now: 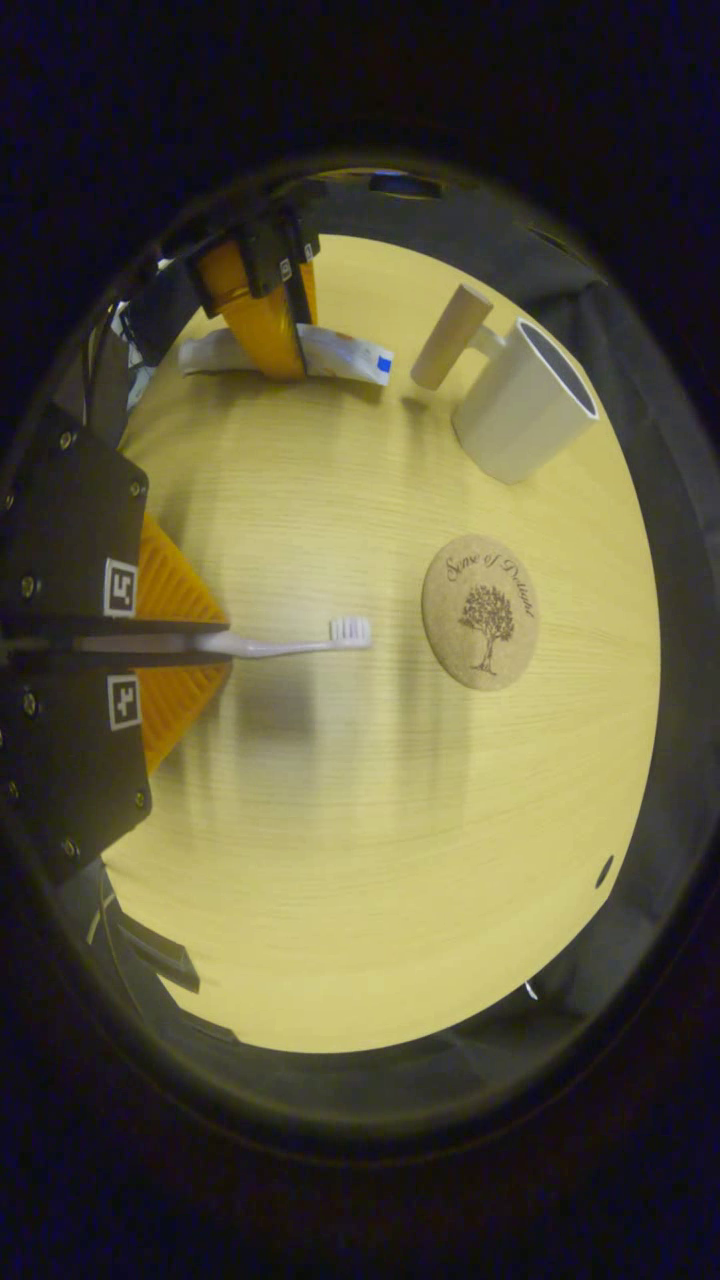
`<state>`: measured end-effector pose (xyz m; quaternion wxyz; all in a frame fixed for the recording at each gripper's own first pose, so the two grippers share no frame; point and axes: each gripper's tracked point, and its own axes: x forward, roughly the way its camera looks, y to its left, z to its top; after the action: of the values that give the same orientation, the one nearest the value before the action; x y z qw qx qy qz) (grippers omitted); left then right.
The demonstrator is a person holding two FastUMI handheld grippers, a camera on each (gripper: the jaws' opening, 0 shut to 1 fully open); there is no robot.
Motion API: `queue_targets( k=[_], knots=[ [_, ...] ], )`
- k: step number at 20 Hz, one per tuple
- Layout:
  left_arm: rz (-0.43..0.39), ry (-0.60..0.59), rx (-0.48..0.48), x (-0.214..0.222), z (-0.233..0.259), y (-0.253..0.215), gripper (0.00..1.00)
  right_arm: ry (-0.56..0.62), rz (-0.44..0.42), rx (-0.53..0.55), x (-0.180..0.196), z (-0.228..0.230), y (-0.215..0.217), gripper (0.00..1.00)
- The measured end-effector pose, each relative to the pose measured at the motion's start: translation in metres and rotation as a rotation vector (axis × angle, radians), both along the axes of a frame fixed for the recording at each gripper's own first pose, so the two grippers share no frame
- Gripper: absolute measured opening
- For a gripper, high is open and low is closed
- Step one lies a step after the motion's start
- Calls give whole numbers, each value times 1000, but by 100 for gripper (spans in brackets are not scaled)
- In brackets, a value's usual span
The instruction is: Put the toothbrush and toothpaste on the desktop into the cup, then pick up the cup and place it on the coaster on the desktop.
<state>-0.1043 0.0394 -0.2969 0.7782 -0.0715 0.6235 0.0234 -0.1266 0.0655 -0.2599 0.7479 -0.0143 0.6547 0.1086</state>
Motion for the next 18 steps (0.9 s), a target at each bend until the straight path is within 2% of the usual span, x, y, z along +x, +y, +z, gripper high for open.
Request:
queue_targets(
  k=[2, 4, 5, 6, 10, 18],
  knots=[
    [10, -16, -9, 0, 0, 1, 30, -30, 28, 17, -1, 1, 4, 7],
    [31, -41, -42, 1, 7, 1, 23, -72, 42, 34, 0, 7, 8, 7],
    [35, -52, -50, 1, 7, 2, 23, -96, 38, 39, 3, 9, 10, 7],
    [37, -66, -54, 1, 8, 2, 23, -109, 44, 39, 5, 12, 10, 2],
    [35, -129, -63, 4, 18, 2, 22, -169, 60, 48, 11, 26, 14, 2],
    [120, -261, -65, 6, 64, 29, 23, -288, 15, 141, 32, 65, 20, 2]
  ],
)
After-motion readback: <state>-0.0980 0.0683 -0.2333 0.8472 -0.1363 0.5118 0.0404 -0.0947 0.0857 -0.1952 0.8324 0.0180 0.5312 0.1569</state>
